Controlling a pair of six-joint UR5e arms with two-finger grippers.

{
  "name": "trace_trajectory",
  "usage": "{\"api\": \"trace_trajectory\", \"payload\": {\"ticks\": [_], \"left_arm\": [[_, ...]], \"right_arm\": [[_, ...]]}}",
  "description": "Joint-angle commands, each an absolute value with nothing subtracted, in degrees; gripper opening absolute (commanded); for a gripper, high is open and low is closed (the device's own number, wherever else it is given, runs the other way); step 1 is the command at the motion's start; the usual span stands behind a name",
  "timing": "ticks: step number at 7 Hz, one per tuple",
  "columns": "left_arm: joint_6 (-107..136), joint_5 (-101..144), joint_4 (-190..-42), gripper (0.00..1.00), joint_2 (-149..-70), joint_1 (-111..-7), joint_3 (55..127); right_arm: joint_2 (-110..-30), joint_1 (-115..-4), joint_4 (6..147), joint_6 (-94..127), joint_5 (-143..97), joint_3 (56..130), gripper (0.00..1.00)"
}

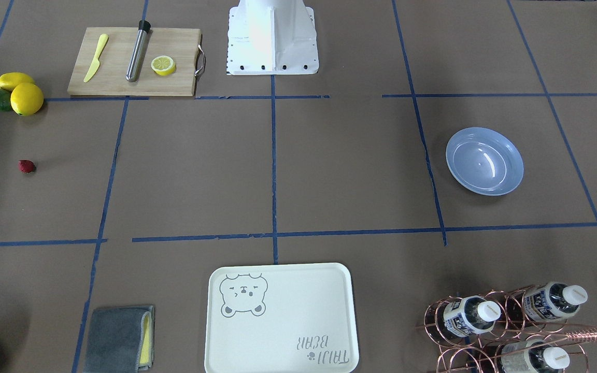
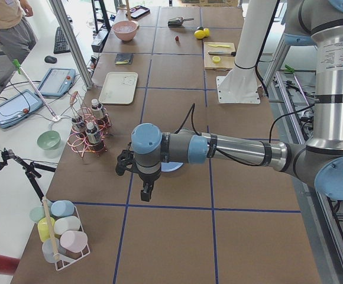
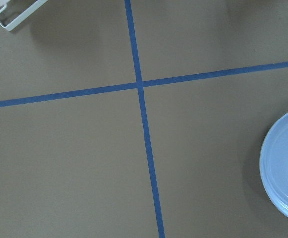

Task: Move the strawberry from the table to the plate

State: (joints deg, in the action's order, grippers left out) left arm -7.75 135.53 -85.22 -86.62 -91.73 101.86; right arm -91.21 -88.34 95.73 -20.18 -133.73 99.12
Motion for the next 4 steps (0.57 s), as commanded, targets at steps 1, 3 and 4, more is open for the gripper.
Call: {"api": "trace_trajectory", "payload": {"ticks": [1, 3, 4], "left_arm": [[-11.0, 135.4, -88.6, 1.0, -85.1, -92.2, 102.6], [-11.0, 135.3, -88.3, 1.0, -85.3, -91.7, 104.2], [-11.1, 135.7, -88.6, 1.0, -85.3, -91.1, 104.1]], "right_arm": [[-91.1, -88.3, 95.6, -20.1, -133.8, 99.3, 1.0], [-91.1, -88.2, 95.6, -20.3, -134.1, 98.9, 1.0], [-90.8, -88.1, 95.6, -20.3, -134.4, 98.8, 1.0]]}}
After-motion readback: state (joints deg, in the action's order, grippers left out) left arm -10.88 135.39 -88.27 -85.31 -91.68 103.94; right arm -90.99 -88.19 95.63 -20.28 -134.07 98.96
